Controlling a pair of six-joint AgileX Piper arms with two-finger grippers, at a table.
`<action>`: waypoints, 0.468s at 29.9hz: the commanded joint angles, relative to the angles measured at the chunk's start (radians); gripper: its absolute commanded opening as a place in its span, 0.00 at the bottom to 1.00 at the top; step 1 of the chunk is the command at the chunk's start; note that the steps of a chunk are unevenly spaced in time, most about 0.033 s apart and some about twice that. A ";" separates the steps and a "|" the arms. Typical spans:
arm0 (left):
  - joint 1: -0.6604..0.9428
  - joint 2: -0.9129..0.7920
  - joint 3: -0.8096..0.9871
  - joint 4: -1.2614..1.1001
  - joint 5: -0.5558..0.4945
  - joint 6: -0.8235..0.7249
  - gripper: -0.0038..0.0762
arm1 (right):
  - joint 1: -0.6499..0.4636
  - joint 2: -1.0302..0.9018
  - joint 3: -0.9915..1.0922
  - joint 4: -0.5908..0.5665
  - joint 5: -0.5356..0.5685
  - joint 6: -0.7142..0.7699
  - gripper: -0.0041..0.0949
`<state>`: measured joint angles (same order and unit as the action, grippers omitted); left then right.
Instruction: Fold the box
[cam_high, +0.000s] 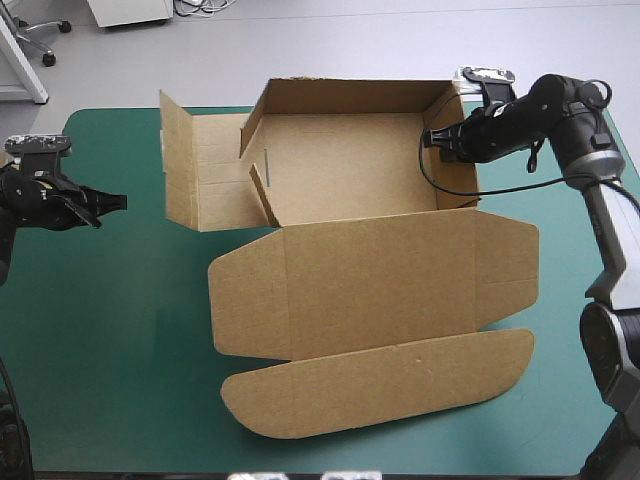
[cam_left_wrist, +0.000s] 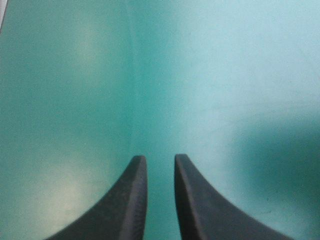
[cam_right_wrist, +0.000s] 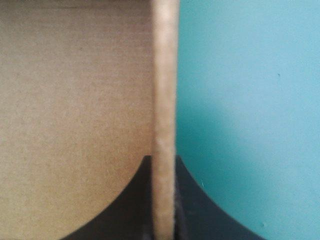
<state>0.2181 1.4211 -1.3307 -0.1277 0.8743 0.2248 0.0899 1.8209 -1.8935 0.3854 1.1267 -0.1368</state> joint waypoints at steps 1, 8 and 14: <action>0.004 -0.016 -0.031 -0.088 -0.092 0.000 0.22 | -0.042 -0.063 -0.031 0.072 0.002 -0.032 0.01; 0.004 0.119 -0.031 -0.491 -0.041 0.128 0.23 | -0.053 -0.064 -0.028 0.163 -0.004 -0.075 0.01; 0.004 0.209 -0.031 -0.793 0.031 0.317 0.31 | -0.053 -0.064 -0.028 0.218 -0.022 -0.095 0.01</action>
<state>0.2228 1.6478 -1.3307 -0.7288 0.8905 0.4489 0.0448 1.8188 -1.8935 0.5138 1.1467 -0.2190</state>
